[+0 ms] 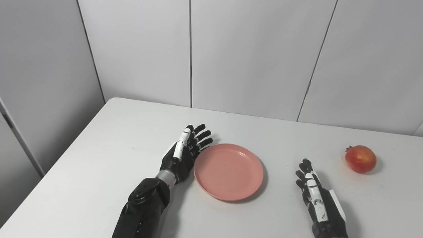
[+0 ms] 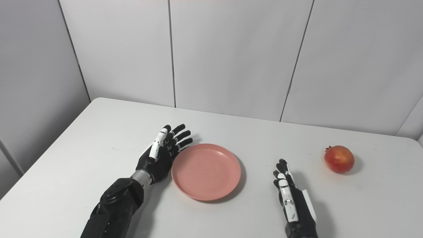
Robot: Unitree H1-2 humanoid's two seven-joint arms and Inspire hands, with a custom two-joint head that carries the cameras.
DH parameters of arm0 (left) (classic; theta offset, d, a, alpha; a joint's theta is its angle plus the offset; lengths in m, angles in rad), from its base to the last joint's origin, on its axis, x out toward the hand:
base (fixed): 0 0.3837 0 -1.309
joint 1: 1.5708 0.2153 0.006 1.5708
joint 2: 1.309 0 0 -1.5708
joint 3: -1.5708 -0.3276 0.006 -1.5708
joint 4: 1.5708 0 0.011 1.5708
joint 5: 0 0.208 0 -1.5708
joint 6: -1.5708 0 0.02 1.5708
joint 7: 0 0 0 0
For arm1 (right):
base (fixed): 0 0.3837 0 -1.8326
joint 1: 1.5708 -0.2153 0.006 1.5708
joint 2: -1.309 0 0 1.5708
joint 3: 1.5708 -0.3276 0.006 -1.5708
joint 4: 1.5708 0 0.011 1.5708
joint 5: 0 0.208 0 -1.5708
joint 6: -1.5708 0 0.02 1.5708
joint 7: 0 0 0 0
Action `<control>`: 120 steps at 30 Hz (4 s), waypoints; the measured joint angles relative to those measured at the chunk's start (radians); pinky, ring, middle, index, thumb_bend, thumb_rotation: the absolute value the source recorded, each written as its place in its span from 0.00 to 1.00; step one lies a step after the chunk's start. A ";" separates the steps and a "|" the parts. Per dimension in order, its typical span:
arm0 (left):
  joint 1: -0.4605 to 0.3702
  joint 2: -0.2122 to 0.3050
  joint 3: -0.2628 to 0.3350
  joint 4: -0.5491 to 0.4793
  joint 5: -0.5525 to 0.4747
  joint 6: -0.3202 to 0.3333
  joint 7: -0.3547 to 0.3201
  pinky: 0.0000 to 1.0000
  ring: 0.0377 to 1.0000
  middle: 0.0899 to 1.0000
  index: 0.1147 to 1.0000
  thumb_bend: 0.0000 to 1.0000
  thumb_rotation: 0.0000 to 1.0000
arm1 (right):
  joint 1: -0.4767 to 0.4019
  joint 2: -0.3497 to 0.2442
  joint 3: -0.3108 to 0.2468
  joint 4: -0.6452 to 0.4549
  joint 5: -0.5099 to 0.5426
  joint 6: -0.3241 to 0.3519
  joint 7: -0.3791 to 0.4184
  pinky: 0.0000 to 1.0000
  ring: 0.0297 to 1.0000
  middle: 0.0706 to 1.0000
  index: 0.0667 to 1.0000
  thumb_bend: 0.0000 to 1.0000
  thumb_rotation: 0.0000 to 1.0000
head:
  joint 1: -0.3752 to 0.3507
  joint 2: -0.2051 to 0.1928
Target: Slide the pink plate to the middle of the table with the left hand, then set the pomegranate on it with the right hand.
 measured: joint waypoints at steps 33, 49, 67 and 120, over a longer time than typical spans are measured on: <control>0.103 -0.045 -0.029 -0.105 0.026 -0.021 -0.032 0.90 0.89 0.90 0.90 0.40 1.00 | -0.037 -0.025 -0.007 -0.116 -0.076 0.061 -0.033 0.95 0.94 0.95 0.95 0.28 1.00 | -0.261 -0.011; 0.109 -0.024 0.004 -0.080 0.021 -0.059 -0.076 0.92 0.91 0.91 0.90 0.38 1.00 | -0.177 -0.179 -0.036 -0.236 -0.312 0.158 -0.052 0.83 0.88 0.90 0.90 0.54 0.91 | -0.379 -0.060; 0.108 -0.011 0.020 -0.047 0.000 -0.100 -0.111 0.92 0.90 0.91 0.91 0.36 1.00 | -0.273 -0.384 -0.063 -0.077 -0.730 0.163 -0.124 0.74 0.83 0.88 0.88 0.89 0.52 | -0.436 -0.078; 0.121 0.011 0.018 -0.068 -0.018 -0.093 -0.118 0.92 0.91 0.91 0.91 0.37 1.00 | -0.447 -0.354 0.091 0.479 -0.748 0.211 -0.173 0.74 0.84 0.88 0.88 0.82 0.30 | -0.424 -0.024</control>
